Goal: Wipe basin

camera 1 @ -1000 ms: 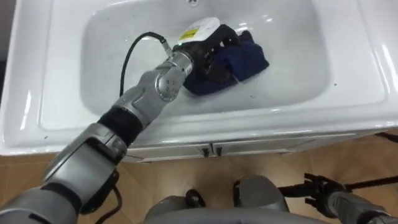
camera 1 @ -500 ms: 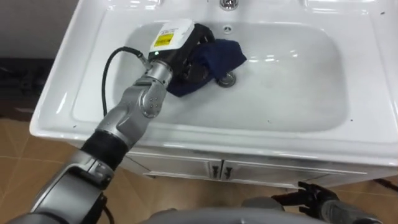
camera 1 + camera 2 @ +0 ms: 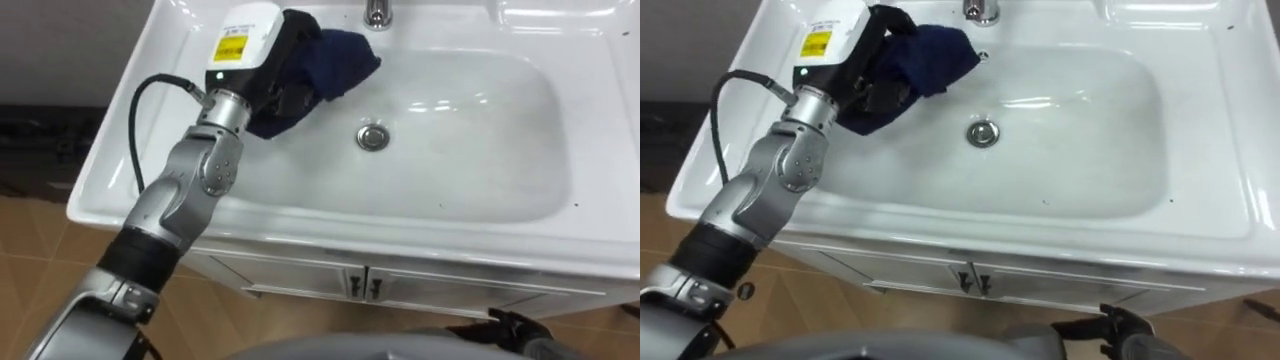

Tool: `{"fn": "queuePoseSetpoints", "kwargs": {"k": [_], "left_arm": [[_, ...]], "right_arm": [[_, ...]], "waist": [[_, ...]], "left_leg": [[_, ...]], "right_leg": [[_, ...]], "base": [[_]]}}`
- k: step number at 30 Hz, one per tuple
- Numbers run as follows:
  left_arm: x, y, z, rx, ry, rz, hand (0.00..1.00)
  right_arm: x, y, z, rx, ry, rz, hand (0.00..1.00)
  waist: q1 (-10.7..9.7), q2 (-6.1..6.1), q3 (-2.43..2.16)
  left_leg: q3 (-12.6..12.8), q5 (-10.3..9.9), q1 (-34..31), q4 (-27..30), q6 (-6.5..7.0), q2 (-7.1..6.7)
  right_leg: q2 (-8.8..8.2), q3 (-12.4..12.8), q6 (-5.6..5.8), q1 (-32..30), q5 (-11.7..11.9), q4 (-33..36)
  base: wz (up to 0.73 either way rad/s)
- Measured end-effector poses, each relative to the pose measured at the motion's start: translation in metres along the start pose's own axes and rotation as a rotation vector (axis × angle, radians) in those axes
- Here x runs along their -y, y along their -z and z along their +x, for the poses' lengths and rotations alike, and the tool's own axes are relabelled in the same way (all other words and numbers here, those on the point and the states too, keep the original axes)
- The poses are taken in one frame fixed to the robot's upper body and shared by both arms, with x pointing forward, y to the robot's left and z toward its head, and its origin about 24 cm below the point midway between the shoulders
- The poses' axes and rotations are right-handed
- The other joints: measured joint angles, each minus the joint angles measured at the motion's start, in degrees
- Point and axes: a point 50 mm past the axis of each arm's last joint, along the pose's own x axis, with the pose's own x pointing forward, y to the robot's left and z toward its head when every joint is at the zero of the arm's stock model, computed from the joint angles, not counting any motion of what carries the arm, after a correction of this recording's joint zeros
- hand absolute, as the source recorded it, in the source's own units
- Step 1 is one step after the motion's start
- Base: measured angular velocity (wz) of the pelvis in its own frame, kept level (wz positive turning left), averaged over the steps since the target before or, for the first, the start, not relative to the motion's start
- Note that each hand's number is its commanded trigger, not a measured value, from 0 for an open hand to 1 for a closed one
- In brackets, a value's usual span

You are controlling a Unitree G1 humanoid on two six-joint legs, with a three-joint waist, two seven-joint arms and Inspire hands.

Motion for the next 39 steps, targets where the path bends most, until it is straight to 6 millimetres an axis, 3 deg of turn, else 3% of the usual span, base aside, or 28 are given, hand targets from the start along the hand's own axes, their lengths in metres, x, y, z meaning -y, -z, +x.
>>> {"fn": "queuePoseSetpoints", "kwargs": {"k": [2,8,14,18,22,32,39], "left_arm": [[-0.004,0.005,0.000,-0.017,-0.030,0.020,1.00],[-0.020,0.022,-0.001,-0.090,-0.121,0.038,1.00],[-0.040,0.041,-0.007,-0.151,-0.229,0.072,1.00],[-0.043,0.045,-0.007,-0.168,-0.243,0.075,1.00],[-0.043,0.059,-0.021,-0.235,-0.250,0.088,1.00],[-0.064,0.096,-0.044,-0.428,-0.305,0.155,1.00],[-0.065,0.103,-0.049,-0.477,-0.295,0.161,1.00]], "right_arm": [[0.001,0.002,0.000,-0.004,0.006,0.011,0.00],[0.007,0.019,-0.003,-0.045,0.026,0.046,0.00],[0.010,0.022,-0.004,-0.057,0.033,0.027,0.00],[0.012,0.023,-0.004,-0.072,0.038,-0.017,0.00],[0.015,0.027,-0.005,-0.087,0.061,-0.040,0.00],[0.019,0.038,-0.008,-0.153,0.075,-0.111,0.00],[0.020,0.043,-0.009,-0.186,0.074,-0.153,0.00]], "waist": [[0.37,0.08,0.20],[1.50,0.38,0.15],[1.78,0.79,0.09],[3.00,1.11,0.08],[3.89,1.28,0.02],[4.62,0.10,-0.27],[4.57,0.10,-0.28]], "left_leg": [[0.03,0.16,0.48,-0.92,-0.27,-0.47],[0.04,0.25,1.24,-1.65,-0.40,-0.67],[-0.11,0.24,1.72,-1.70,-0.40,-0.66],[0.04,0.24,2.26,-1.75,-0.40,-0.63],[0.03,0.23,3.21,-2.54,-0.44,-0.69],[-0.02,0.23,3.19,-2.39,-0.44,-0.78],[-0.02,0.23,3.32,-2.42,-0.44,-0.69]], "right_leg": [[0.13,0.23,-0.07,0.16,0.18,-0.49],[0.13,0.38,-0.08,0.93,0.19,-1.25],[0.14,0.53,-0.08,1.30,0.19,-1.29],[0.15,0.79,-0.11,1.67,0.21,-1.18],[0.15,0.57,-0.11,2.24,0.19,-1.25],[0.05,0.58,-0.06,2.29,0.17,-1.22],[0.06,0.52,-0.06,2.35,0.18,-0.90]], "base": [[-0.03],[-0.01],[-0.03],[-0.03],[-0.03],[0.00],[0.00]]}}
